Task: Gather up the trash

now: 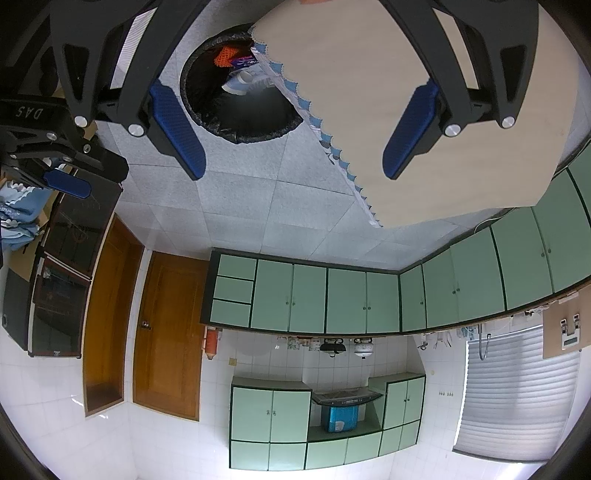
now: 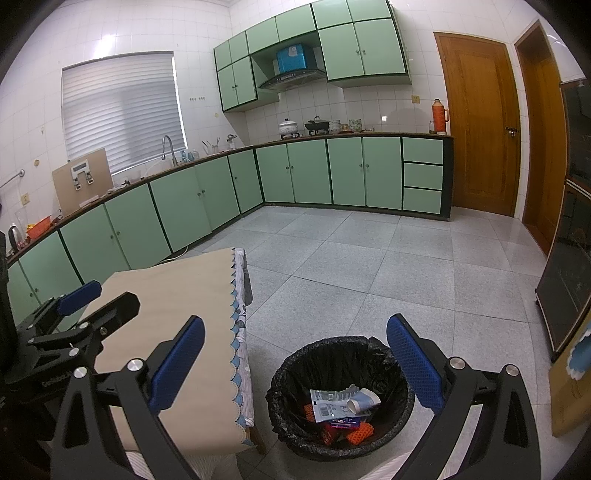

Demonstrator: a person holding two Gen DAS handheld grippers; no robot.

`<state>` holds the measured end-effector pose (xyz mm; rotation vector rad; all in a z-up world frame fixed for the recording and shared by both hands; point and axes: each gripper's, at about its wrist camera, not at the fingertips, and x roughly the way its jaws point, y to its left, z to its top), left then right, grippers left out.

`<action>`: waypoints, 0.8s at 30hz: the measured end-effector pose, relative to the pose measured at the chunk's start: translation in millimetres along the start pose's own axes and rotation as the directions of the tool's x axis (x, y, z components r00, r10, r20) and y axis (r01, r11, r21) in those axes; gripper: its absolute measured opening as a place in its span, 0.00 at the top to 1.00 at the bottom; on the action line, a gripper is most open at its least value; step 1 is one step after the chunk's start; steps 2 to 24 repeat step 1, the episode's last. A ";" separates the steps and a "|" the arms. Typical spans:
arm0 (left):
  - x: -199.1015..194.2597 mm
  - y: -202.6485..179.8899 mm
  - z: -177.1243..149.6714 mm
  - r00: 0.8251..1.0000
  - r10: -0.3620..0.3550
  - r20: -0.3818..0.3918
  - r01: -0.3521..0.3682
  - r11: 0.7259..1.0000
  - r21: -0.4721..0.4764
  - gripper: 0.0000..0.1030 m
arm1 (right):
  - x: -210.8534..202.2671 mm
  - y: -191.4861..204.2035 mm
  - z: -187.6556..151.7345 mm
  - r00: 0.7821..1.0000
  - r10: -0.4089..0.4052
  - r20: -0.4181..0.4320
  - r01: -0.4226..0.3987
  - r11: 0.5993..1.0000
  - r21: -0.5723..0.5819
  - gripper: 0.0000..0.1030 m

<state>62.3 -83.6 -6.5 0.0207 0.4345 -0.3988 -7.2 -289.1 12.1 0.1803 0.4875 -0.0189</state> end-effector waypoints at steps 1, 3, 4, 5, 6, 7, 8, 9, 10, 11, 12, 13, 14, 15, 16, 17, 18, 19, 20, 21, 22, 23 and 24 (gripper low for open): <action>-0.4 0.8 -0.8 1.000 0.000 0.000 0.000 1.000 0.000 0.09 | 0.2 0.1 -0.2 1.000 0.000 -0.001 0.000 1.000 0.000 0.06; -0.4 0.8 -0.8 1.000 0.000 0.000 0.000 1.000 0.000 0.09 | 0.2 0.1 -0.2 1.000 0.000 -0.001 0.000 1.000 0.000 0.06; -0.4 0.8 -0.8 1.000 0.000 0.000 0.000 1.000 0.000 0.09 | 0.2 0.1 -0.2 1.000 0.000 -0.001 0.000 1.000 0.000 0.06; -0.4 0.8 -0.8 1.000 0.000 0.000 0.000 1.000 0.000 0.09 | 0.2 0.1 -0.2 1.000 0.000 -0.001 0.000 1.000 0.000 0.06; -0.4 0.8 -0.8 1.000 0.000 0.000 0.000 1.000 0.000 0.09 | 0.2 0.1 -0.2 1.000 0.000 -0.001 0.000 1.000 0.000 0.06; -0.4 0.8 -0.8 1.000 0.000 0.000 0.000 1.000 0.000 0.09 | 0.2 0.1 -0.2 1.000 0.000 -0.001 0.000 1.000 0.000 0.06; -0.4 0.8 -0.8 1.000 0.000 0.000 0.000 1.000 0.000 0.09 | 0.2 0.1 -0.2 1.000 0.000 -0.001 0.000 1.000 0.000 0.06; -0.4 0.8 -0.8 1.000 0.000 0.000 0.000 1.000 0.000 0.09 | 0.2 0.1 -0.2 1.000 0.000 -0.001 0.000 1.000 0.000 0.06; -0.4 0.8 -0.8 1.000 0.000 0.000 0.000 1.000 0.000 0.09 | 0.2 0.1 -0.2 1.000 0.000 -0.001 0.000 1.000 0.000 0.06; -0.4 0.8 -0.8 1.000 0.000 0.000 0.000 1.000 0.000 0.09 | 0.2 0.1 -0.2 1.000 0.000 -0.001 0.000 1.000 0.000 0.06; -0.4 0.8 -0.8 1.000 0.000 0.000 0.000 1.000 0.000 0.09 | 0.2 0.1 -0.2 1.000 0.000 -0.001 0.000 1.000 0.000 0.06; -0.4 0.8 -0.8 1.000 0.000 0.000 0.000 1.000 0.000 0.09 | 0.2 0.1 -0.2 1.000 0.000 -0.001 0.000 1.000 0.000 0.06; -0.4 0.8 -0.8 1.000 0.000 0.000 0.000 1.000 0.000 0.09 | 0.2 0.1 -0.2 1.000 0.000 -0.001 0.000 1.000 0.000 0.06; -0.4 0.8 -0.8 1.000 0.000 0.000 0.000 1.000 0.000 0.09 | 0.2 0.1 -0.2 1.000 0.000 -0.001 0.000 1.000 0.000 0.06; -0.4 0.8 -0.8 1.000 0.000 0.000 0.000 1.000 0.000 0.09 | 0.2 0.1 -0.2 1.000 0.000 -0.001 0.000 1.000 0.000 0.06; -0.4 0.8 -0.8 1.000 0.000 0.000 0.000 1.000 0.000 0.09 | 0.2 0.1 -0.2 1.000 0.000 -0.001 0.000 1.000 0.000 0.06; -0.4 0.8 -0.8 1.000 0.000 0.000 0.000 1.000 0.000 0.09 | 0.2 0.1 -0.2 1.000 0.000 -0.001 0.000 1.000 0.000 0.06; -0.4 0.8 -0.8 1.000 0.000 0.000 0.000 1.000 0.000 0.09 | 0.2 0.1 -0.2 1.000 0.000 -0.001 0.000 1.000 0.000 0.06; -0.4 0.8 -0.8 1.000 0.000 0.000 0.000 1.000 0.000 0.09 | 0.2 0.1 -0.2 1.000 0.000 -0.001 0.000 1.000 0.000 0.06; -0.4 0.8 -0.8 1.000 0.000 0.000 0.000 1.000 0.000 0.09 | 0.2 0.1 -0.2 1.000 0.000 -0.001 0.000 1.000 0.000 0.06; -0.4 0.8 -0.8 1.000 0.000 0.000 0.000 1.000 0.000 0.09 | 0.2 0.1 -0.2 1.000 0.000 -0.001 0.000 1.000 0.000 0.06; -0.4 0.8 -0.8 1.000 0.000 0.000 0.000 1.000 0.000 0.09 | 0.2 0.1 -0.2 1.000 0.000 -0.001 0.000 1.000 0.000 0.06; -0.4 0.8 -0.8 1.000 0.000 0.000 0.000 1.000 0.000 0.09 | 0.2 0.1 -0.2 1.000 0.000 -0.001 0.000 1.000 0.000 0.06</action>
